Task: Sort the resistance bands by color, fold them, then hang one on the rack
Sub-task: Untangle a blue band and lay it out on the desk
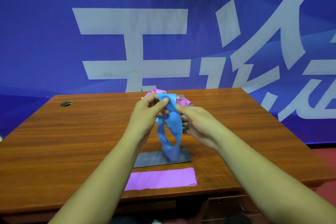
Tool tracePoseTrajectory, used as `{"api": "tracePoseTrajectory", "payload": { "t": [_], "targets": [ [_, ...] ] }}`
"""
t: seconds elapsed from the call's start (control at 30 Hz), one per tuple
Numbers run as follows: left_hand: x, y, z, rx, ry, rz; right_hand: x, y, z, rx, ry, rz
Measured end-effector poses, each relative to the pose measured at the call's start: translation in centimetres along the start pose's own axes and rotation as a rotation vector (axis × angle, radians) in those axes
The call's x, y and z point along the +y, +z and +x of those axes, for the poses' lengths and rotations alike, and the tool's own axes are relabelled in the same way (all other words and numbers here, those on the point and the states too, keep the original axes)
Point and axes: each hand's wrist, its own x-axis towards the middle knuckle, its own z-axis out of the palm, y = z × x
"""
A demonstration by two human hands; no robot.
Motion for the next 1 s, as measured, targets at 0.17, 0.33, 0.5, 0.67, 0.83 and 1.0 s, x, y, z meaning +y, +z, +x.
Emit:
{"api": "tracePoseTrajectory", "payload": {
  "t": [0.17,0.33,0.5,0.67,0.83,1.0],
  "targets": [
    [0.4,0.3,-0.3,-0.074,-0.070,-0.208,0.6,0.4,-0.7,-0.021,-0.077,0.187],
    [0.1,0.4,-1.2,-0.054,-0.152,-0.395,0.8,0.7,-1.5,0.036,0.027,0.307],
    [-0.9,0.4,-2.1,0.003,-0.301,-0.360,1.3,1.6,-2.2,0.220,-0.144,0.327],
    [-0.3,0.7,-3.2,0.059,-0.326,-0.231,1.0,1.8,-2.3,0.378,-0.296,0.122],
    [1.2,0.6,-4.2,-0.023,0.035,-0.042,0.5,1.4,-2.6,0.459,-0.402,-0.027],
    [1.2,0.2,-4.2,-0.138,0.116,0.128,-0.5,1.3,-3.3,0.469,-0.468,-0.113]
  ]
}}
